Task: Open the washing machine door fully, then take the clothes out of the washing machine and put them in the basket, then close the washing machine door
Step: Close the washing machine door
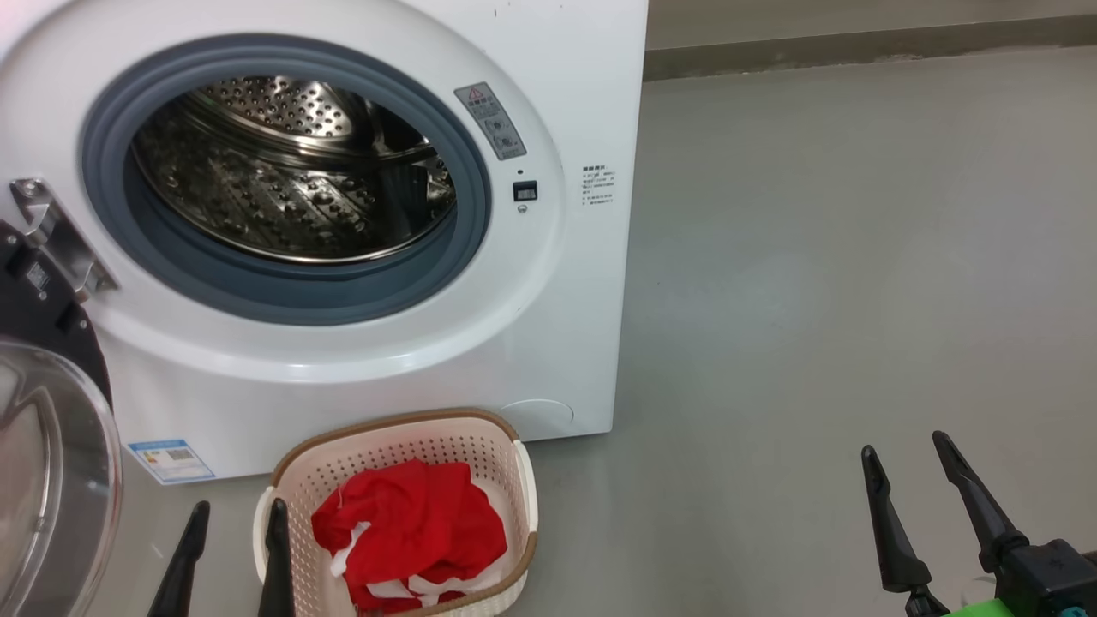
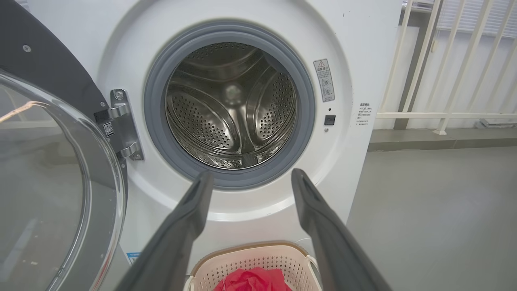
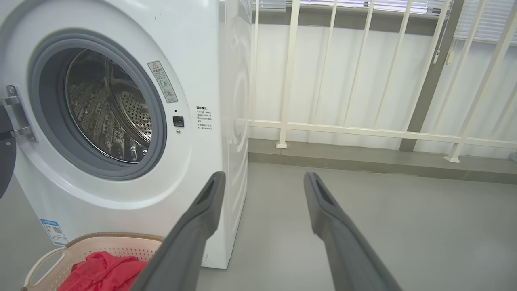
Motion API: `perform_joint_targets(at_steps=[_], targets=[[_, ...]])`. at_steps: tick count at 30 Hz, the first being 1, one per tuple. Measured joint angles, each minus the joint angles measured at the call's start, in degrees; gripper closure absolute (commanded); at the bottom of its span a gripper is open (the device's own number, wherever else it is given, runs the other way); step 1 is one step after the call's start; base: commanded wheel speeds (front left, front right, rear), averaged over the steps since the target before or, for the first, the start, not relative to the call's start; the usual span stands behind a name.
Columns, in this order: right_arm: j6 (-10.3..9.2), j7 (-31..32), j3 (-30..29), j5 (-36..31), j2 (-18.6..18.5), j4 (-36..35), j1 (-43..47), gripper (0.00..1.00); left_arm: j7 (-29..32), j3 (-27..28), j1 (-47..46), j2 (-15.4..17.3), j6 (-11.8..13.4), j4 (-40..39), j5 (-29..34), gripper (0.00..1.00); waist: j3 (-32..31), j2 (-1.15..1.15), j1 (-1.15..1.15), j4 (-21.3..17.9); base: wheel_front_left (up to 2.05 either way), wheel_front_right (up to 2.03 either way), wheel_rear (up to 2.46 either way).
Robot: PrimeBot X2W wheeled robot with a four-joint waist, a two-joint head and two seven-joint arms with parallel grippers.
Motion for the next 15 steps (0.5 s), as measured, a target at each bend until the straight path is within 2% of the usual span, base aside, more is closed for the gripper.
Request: perform_joint_targets(at_steps=[7,15], targets=[[0.0,0.01,0.13,0.08,0.0,0.01,0.01,0.0,0.0,0.23,0.0,-0.18,-0.43,-0.07,0.78,0.0,-0.05,0.0,0.0,0.11,-1.05,1.05,0.0],[0.0,0.0,0.12,0.08,0.0,0.02,0.01,0.0,0.0,0.29,-0.01,-0.3,-0.51,-0.05,1.14,0.0,-0.02,0.0,0.0,0.4,-0.15,0.15,0.0]])
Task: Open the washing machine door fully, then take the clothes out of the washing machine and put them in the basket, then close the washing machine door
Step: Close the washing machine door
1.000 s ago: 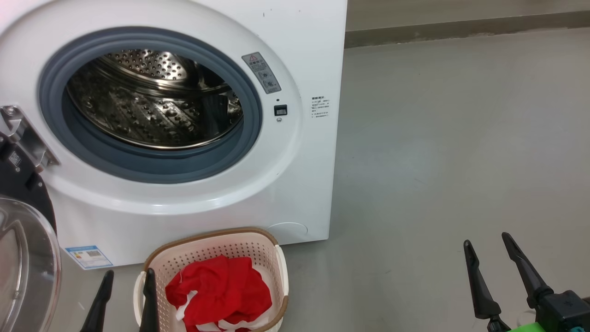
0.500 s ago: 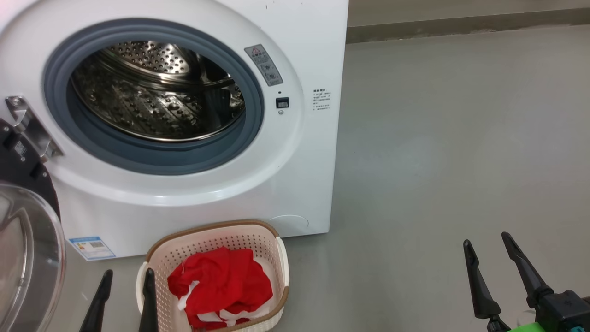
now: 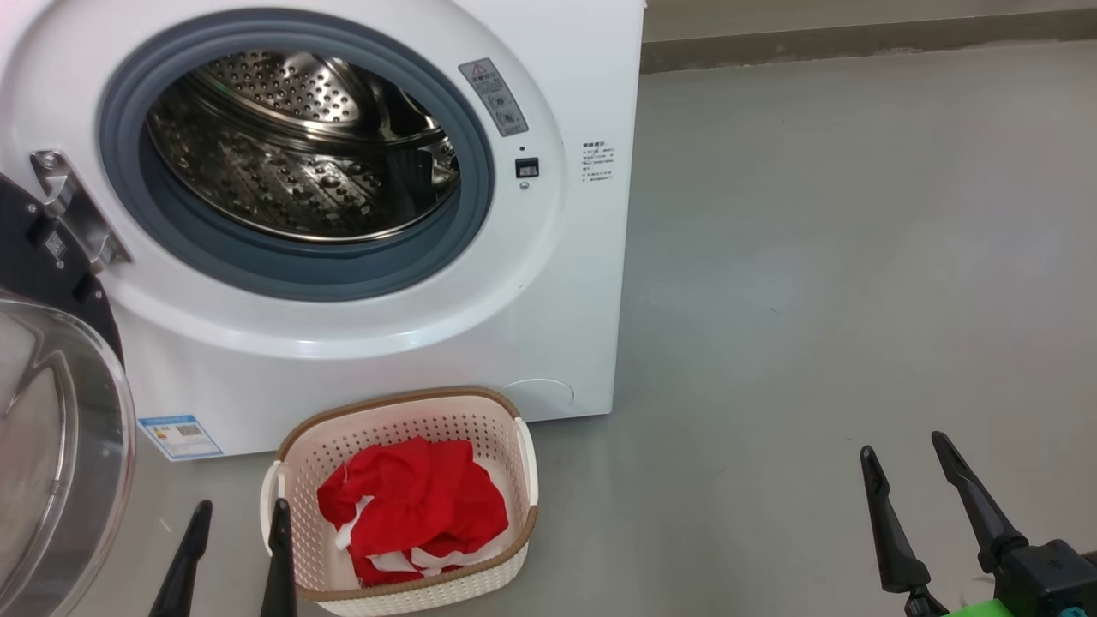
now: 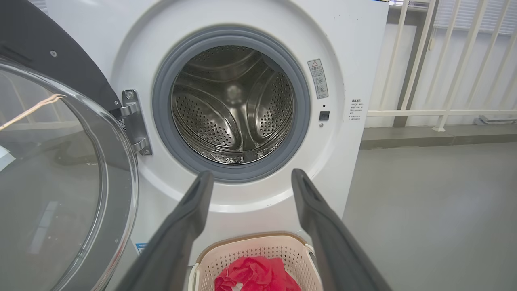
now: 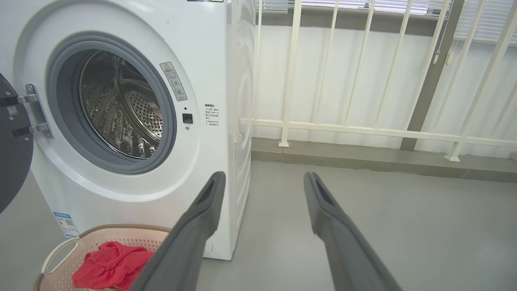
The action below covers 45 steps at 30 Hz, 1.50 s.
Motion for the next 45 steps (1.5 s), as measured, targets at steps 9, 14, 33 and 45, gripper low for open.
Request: perform_joint_targets(at_steps=[9,14,33,45], targets=[[0.0,0.0,0.03,0.0,0.0,-0.01,0.0,0.0,0.0,-0.08,-0.01,-0.48,-0.94,-0.41,-0.03,0.0,-0.01,0.0,0.0,0.39,0.0,0.0,0.0],[0.0,0.0,0.04,0.0,0.0,0.0,0.0,0.0,0.0,-0.01,-0.01,-0.79,-0.67,-0.38,0.04,0.0,0.09,0.0,0.0,0.69,0.0,0.0,0.0],[0.0,0.0,2.12,0.0,-0.01,-0.05,-0.06,0.0,0.0,-0.07,-0.07,-1.05,1.25,-2.22,0.74,0.0,0.24,0.0,0.0,7.06,0.0,0.0,0.0],[0.0,0.01,4.44,-0.2,-0.03,-0.1,-0.83,0.0,0.0,-0.73,-0.07,-1.22,3.57,-4.52,0.81,0.0,0.88,0.0,0.0,13.2,0.0,0.0,0.0]])
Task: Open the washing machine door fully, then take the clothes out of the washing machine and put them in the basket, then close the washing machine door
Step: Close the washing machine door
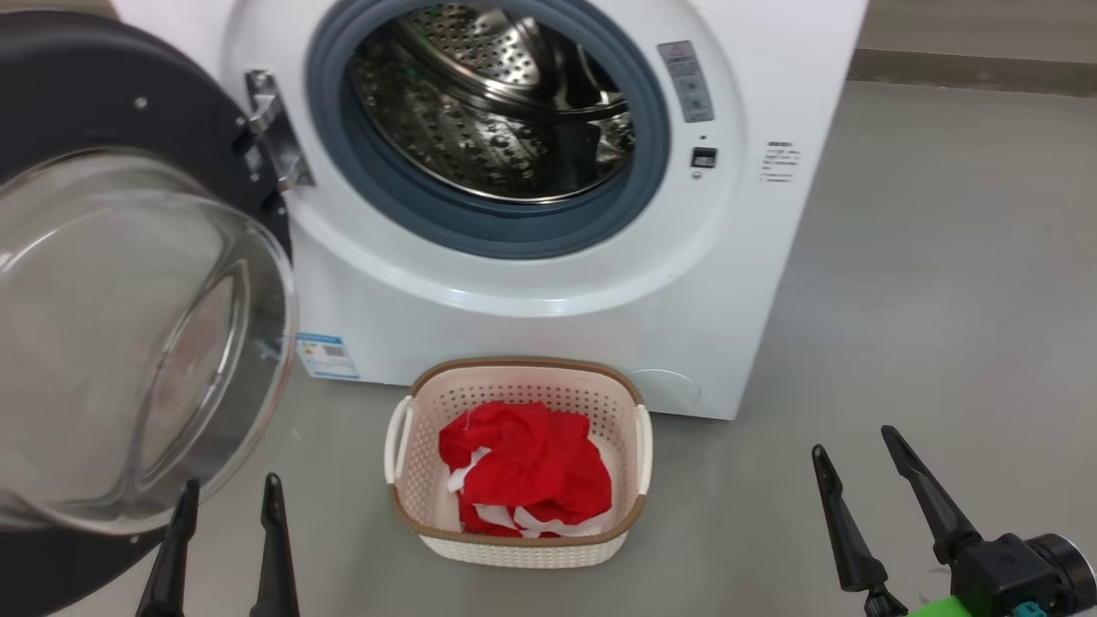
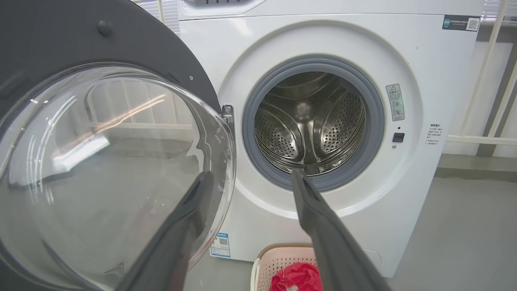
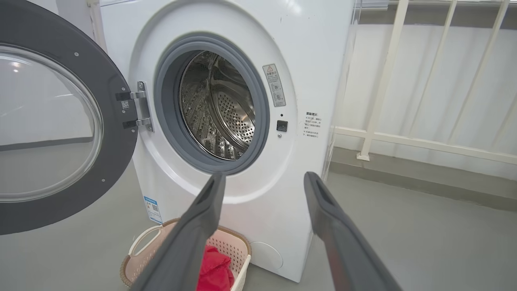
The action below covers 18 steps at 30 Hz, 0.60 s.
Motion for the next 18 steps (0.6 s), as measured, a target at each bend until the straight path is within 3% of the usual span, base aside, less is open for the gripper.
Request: perform_joint_targets(at_steps=[18], targets=[[0.0,0.09,1.09,-0.4,-0.02,-0.26,-0.7,0.0,0.0,-1.11,0.04,-0.02,2.67,-1.9,0.52,0.0,0.97,0.0,0.0,11.75,0.0,0.0,0.0]])
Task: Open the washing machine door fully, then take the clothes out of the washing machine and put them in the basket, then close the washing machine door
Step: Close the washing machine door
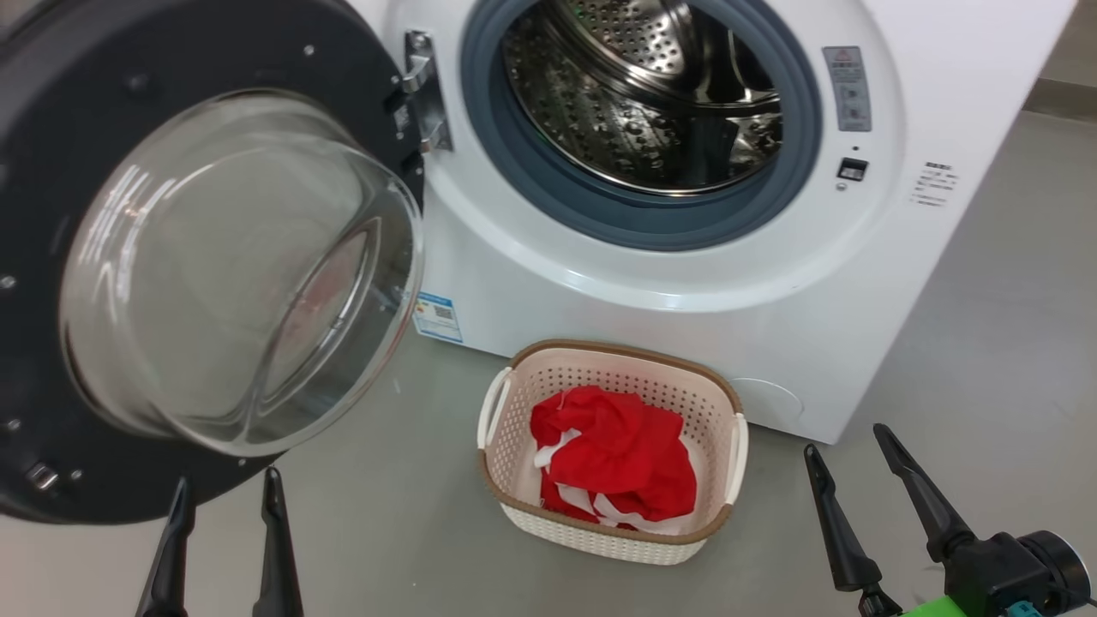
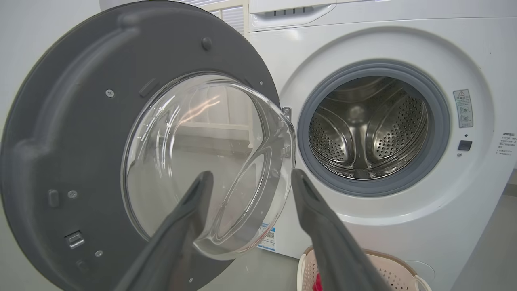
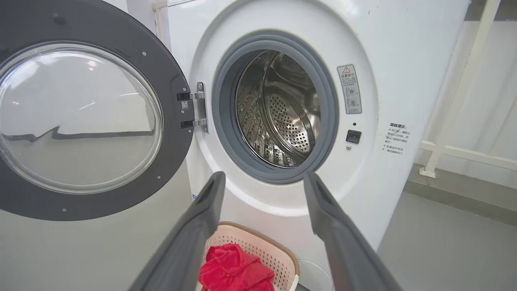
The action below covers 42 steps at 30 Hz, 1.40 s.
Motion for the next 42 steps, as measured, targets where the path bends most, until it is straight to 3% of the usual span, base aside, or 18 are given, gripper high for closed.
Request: perform_joint_targets(at_steps=[8,9,10,11,21,25,32,42], targets=[[0.0,0.0,0.13,0.0,0.0,0.02,-0.01,0.0,0.0,-0.23,0.01,0.0,0.22,-1.12,-0.02,0.0,0.03,0.0,0.0,2.51,0.0,0.0,0.0],[0.0,0.0,0.13,0.0,0.0,0.02,-0.01,0.0,0.0,-0.21,0.01,0.0,0.22,-1.56,-0.01,0.26,-0.01,0.0,0.0,2.63,0.0,0.0,0.0],[0.0,0.0,0.14,0.0,0.0,0.03,-0.01,0.0,0.0,-0.14,0.01,0.0,0.22,-2.02,-0.02,0.81,-0.08,0.0,0.0,2.69,0.0,0.0,0.0],[0.0,0.0,0.15,0.0,0.0,0.03,-0.01,0.0,0.0,0.01,0.0,0.0,0.22,-2.68,-0.02,1.0,-0.14,0.0,0.0,2.73,0.0,0.0,0.0],[0.0,0.32,0.23,0.0,0.0,0.25,0.02,0.0,-0.29,6.04,-2.13,0.48,0.45,-10.18,-2.09,1.0,-0.94,0.0,0.0,2.41,0.0,0.0,0.0],[0.0,0.45,0.21,0.0,-0.01,0.22,0.04,0.0,-0.41,10.37,-6.38,0.53,-0.21,-10.11,-9.32,1.0,-0.99,0.0,0.0,2.06,0.0,0.0,0.0],[0.0,1.02,0.09,0.0,-0.01,-0.09,0.05,0.0,2.64,18.6,-15.14,5.1,-1.2,-7.23,-19.26,1.0,-0.55,0.0,0.0,1.47,0.0,0.0,0.0],[0.0,1.47,-0.01,0.0,-0.03,-0.37,0.05,0.0,13.43,27.75,-30.4,10.65,-1.42,5.15,-37.18,1.0,-0.04,0.0,0.0,0.95,0.0,0.0,0.0]])
